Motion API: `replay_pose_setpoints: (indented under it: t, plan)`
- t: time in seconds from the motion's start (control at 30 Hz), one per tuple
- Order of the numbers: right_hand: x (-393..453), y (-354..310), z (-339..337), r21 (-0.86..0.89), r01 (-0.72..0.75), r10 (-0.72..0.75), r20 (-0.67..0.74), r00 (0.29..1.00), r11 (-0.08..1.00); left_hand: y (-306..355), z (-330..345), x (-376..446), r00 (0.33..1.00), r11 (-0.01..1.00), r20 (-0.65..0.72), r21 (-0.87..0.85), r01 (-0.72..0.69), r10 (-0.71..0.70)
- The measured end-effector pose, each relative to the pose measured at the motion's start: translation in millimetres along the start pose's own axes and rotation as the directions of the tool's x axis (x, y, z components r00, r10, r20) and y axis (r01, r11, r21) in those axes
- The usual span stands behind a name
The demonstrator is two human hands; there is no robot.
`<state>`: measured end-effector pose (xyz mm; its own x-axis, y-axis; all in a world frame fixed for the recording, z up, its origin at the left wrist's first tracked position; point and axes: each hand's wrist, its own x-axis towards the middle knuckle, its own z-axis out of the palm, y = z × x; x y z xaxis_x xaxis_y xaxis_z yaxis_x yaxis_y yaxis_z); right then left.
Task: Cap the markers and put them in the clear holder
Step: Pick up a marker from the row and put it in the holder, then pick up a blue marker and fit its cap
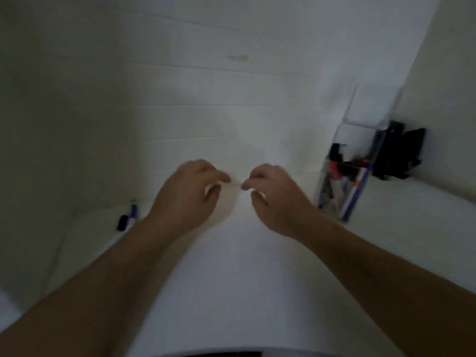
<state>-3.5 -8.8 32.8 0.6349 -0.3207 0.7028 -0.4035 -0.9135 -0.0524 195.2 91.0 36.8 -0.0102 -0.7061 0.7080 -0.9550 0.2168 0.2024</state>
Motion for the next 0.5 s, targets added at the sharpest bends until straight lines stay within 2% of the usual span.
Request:
replay_pose_setpoints:
  t: [0.07,0.1,0.17,0.2,0.27,0.4,0.5]
  plan:
    - [3,-39,34,0.225,-0.033,0.004,0.127,0.992,0.974,-33,-27,2,0.970,0.971,-0.068,0.044,0.237,-0.233]
    - [7,-57,49,0.286,-0.075,0.014,0.211,0.977,0.955,-50,-41,0,0.919,0.918,-0.072,0.057,0.393,-0.389]
    - [17,-90,76,0.352,-0.153,0.009,0.377,0.926,0.923,-77,-63,-6,0.752,0.747,0.003,0.124,0.654,-0.659]
    - [23,-105,88,0.370,-0.145,-0.025,0.419,0.908,0.918,-84,-69,-8,0.684,0.677,0.050,0.212,0.705,-0.728]
    - [34,-129,100,0.379,-0.071,-0.113,0.443,0.889,0.923,-87,-72,-11,0.628,0.623,0.098,0.313,0.717,-0.772]
    - [45,-138,105,0.324,-0.086,-0.136,0.604,0.786,0.942,-84,-70,-11,0.601,0.613,0.158,0.352,0.707,-0.783]
    - [48,-124,93,0.313,-0.047,-0.130,0.520,0.844,0.948,-85,-72,-11,0.566,0.617,0.253,0.394,0.681,-0.785]
